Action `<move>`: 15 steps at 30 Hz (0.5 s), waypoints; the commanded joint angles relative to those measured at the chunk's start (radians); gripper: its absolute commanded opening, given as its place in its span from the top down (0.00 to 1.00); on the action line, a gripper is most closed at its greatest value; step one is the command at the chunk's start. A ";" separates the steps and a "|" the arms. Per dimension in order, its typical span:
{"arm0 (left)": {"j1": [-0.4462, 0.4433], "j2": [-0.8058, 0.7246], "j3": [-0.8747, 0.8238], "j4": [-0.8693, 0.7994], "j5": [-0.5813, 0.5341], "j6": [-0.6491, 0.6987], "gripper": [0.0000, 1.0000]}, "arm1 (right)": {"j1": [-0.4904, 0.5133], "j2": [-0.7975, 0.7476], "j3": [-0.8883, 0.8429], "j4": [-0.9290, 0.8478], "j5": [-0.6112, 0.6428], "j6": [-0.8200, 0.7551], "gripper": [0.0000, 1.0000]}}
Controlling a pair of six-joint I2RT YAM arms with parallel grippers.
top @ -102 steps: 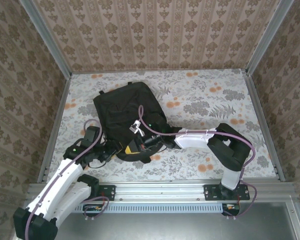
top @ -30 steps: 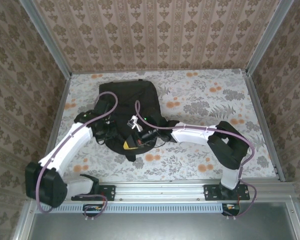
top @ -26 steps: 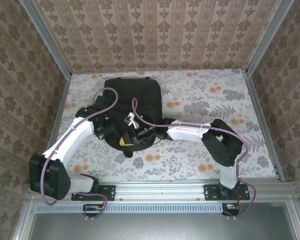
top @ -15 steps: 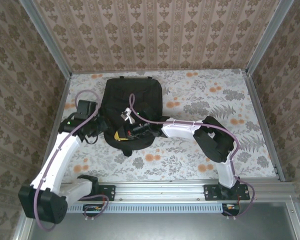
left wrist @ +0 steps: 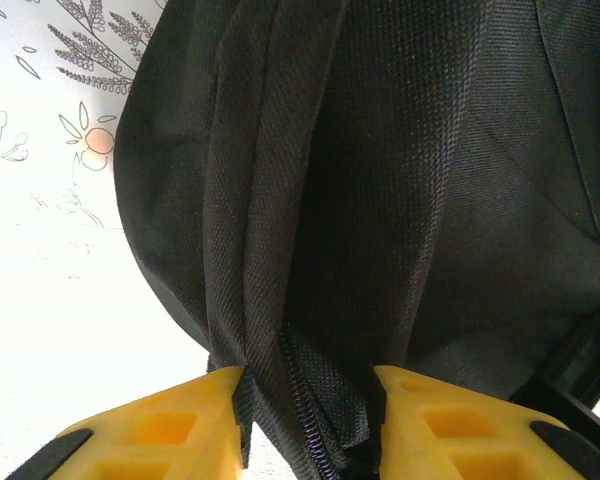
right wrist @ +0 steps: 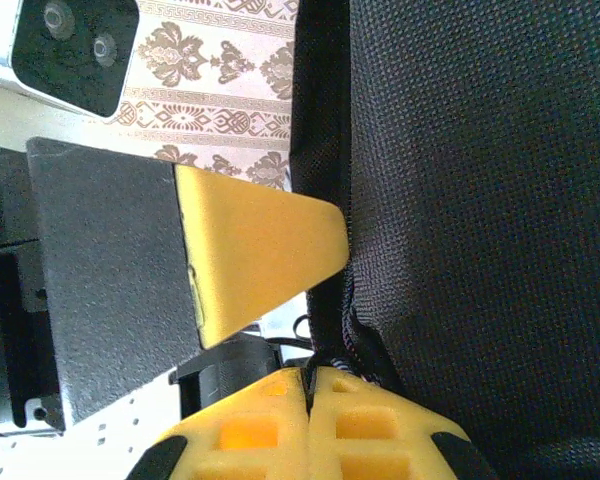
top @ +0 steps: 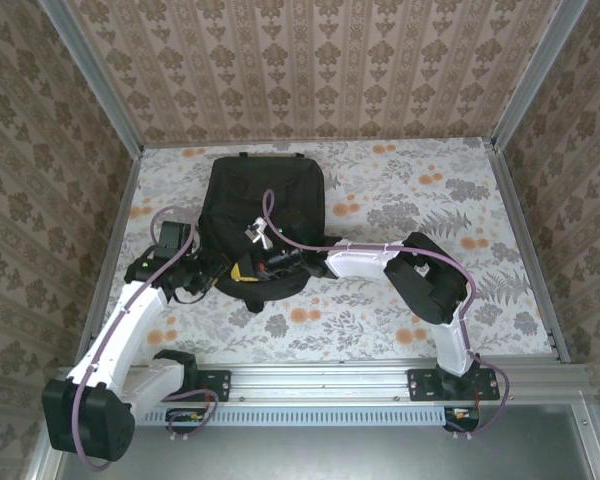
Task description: Pack the student bag
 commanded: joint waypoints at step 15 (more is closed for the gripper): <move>0.039 -0.035 -0.049 -0.010 -0.024 0.017 0.79 | -0.013 -0.110 -0.048 -0.065 -0.014 -0.076 1.00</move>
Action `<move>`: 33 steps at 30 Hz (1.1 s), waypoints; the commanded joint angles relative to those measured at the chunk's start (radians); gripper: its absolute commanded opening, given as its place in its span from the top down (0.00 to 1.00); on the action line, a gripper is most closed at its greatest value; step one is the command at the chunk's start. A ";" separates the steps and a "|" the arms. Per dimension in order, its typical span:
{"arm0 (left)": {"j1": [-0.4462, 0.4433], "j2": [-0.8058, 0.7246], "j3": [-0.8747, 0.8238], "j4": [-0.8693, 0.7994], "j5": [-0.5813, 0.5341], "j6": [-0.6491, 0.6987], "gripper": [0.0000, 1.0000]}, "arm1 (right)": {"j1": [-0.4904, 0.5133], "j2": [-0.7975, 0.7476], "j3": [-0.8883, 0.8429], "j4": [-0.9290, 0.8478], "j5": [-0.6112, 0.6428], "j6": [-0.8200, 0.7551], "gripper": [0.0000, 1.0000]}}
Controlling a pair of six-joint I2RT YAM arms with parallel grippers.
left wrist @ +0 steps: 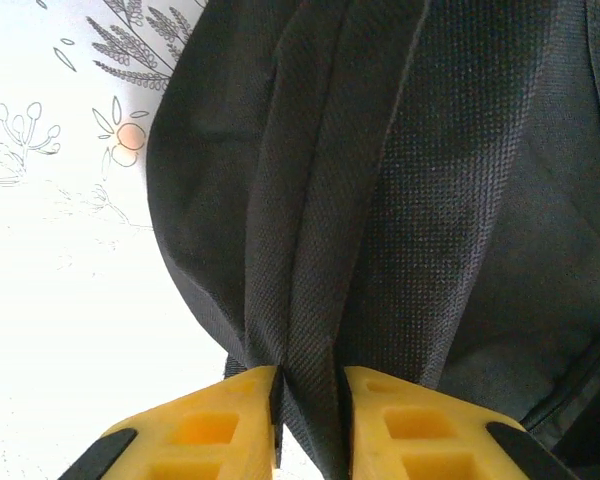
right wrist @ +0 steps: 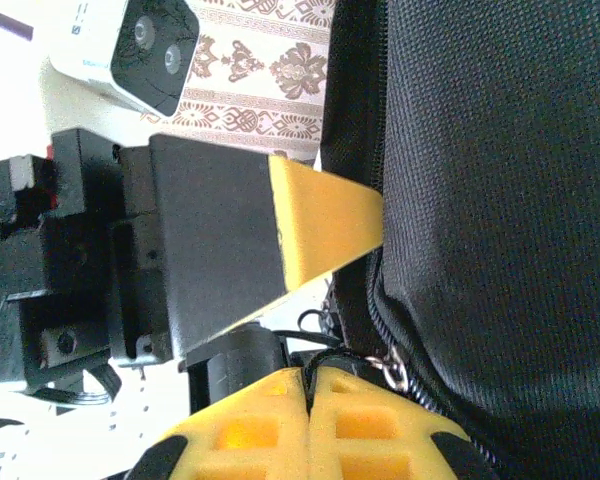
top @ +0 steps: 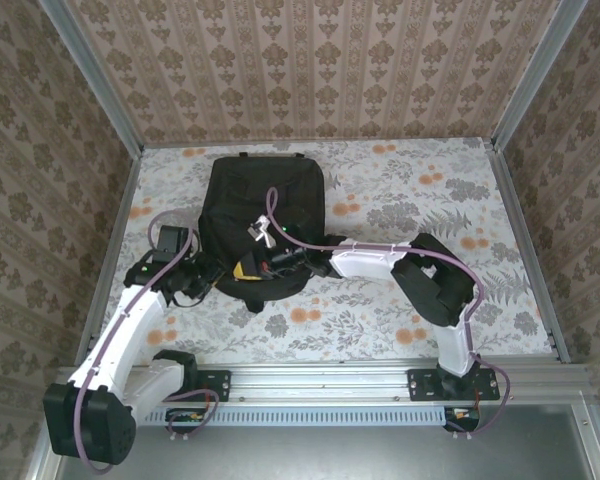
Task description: Pack the student bag
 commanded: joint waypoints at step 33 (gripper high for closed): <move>0.059 -0.011 -0.004 -0.036 -0.035 0.127 1.00 | -0.071 -0.155 -0.240 0.308 -0.075 0.092 1.00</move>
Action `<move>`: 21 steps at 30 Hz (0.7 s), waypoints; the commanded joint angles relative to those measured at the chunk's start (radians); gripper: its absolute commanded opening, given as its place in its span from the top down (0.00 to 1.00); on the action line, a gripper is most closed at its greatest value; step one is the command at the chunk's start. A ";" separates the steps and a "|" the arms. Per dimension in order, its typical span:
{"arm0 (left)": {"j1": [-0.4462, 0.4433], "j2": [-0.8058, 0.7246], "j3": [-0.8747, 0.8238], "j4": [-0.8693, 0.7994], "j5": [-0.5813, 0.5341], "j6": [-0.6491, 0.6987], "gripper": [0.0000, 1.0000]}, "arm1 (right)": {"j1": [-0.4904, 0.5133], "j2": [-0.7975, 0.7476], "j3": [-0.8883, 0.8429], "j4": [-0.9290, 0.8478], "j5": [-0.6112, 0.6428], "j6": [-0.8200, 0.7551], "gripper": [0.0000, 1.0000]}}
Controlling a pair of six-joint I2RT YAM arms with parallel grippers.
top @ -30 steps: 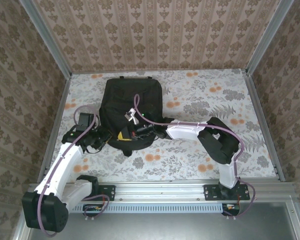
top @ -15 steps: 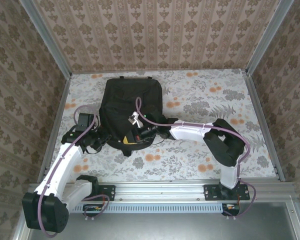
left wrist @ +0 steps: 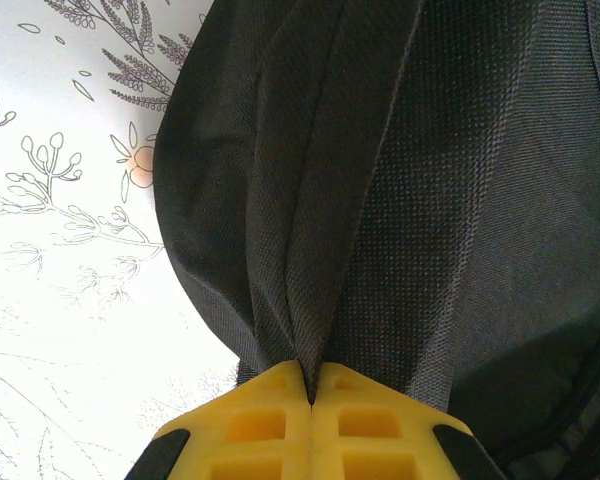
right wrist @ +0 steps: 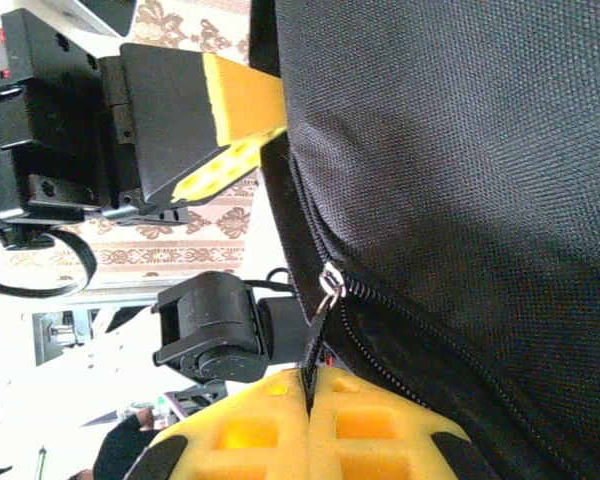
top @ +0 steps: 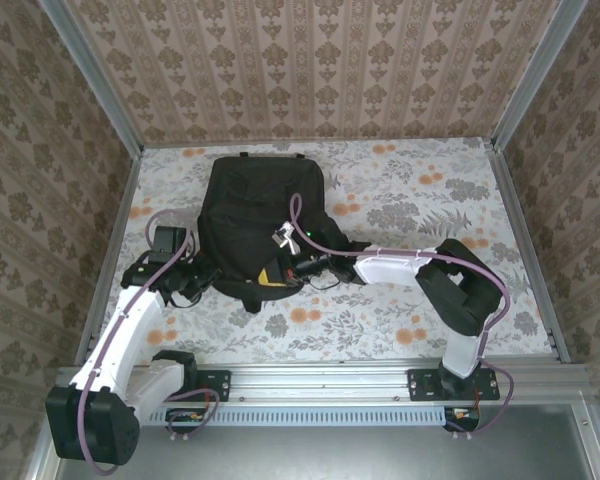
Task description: Pack the student bag
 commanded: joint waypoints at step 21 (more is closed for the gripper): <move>0.060 0.002 0.002 -0.054 -0.033 0.086 1.00 | -0.047 0.020 -0.118 0.618 -0.020 0.329 1.00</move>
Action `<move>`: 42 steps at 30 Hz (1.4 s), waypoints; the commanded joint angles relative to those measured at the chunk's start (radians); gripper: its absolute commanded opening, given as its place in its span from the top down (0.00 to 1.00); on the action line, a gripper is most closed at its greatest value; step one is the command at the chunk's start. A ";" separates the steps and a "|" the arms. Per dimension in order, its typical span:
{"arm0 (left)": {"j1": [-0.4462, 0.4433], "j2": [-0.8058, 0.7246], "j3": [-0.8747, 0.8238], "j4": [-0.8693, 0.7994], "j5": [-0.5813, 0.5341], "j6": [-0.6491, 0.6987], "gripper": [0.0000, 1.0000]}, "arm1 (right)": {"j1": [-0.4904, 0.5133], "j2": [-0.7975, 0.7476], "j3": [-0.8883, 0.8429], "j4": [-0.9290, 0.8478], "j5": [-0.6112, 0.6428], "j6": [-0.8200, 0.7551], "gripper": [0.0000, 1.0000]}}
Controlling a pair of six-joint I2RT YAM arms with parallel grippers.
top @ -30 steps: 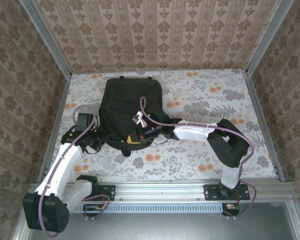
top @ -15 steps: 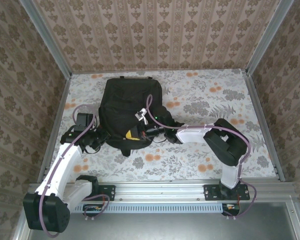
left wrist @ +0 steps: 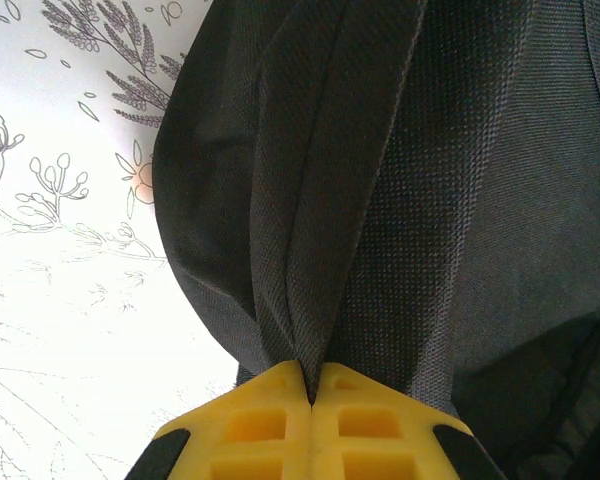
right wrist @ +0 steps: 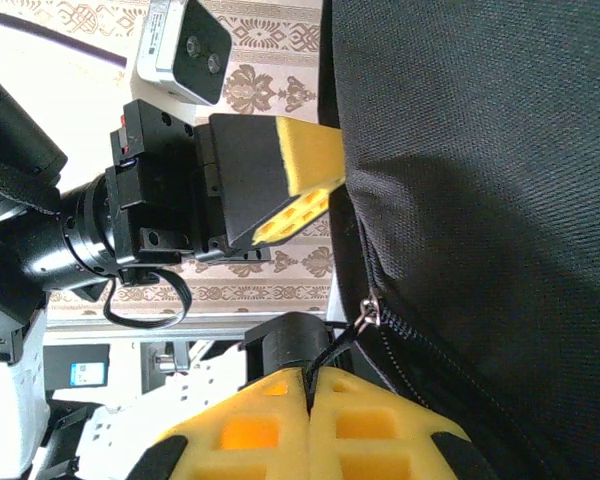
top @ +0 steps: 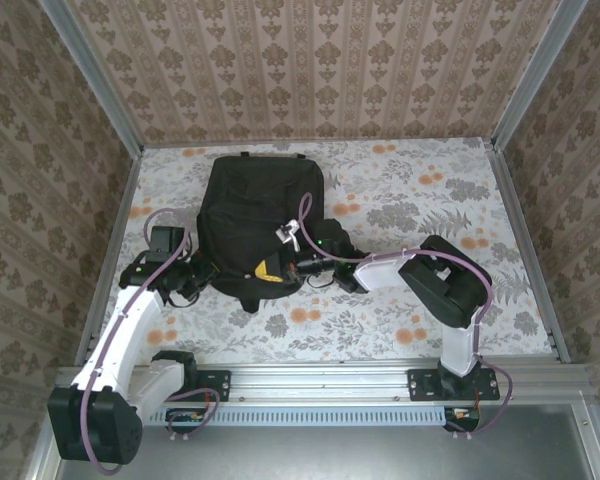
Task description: Pack the student bag
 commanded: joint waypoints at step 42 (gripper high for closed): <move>-0.071 0.197 0.213 -0.102 -0.262 0.198 0.96 | -0.095 -0.371 0.001 -0.822 -0.050 -0.651 1.00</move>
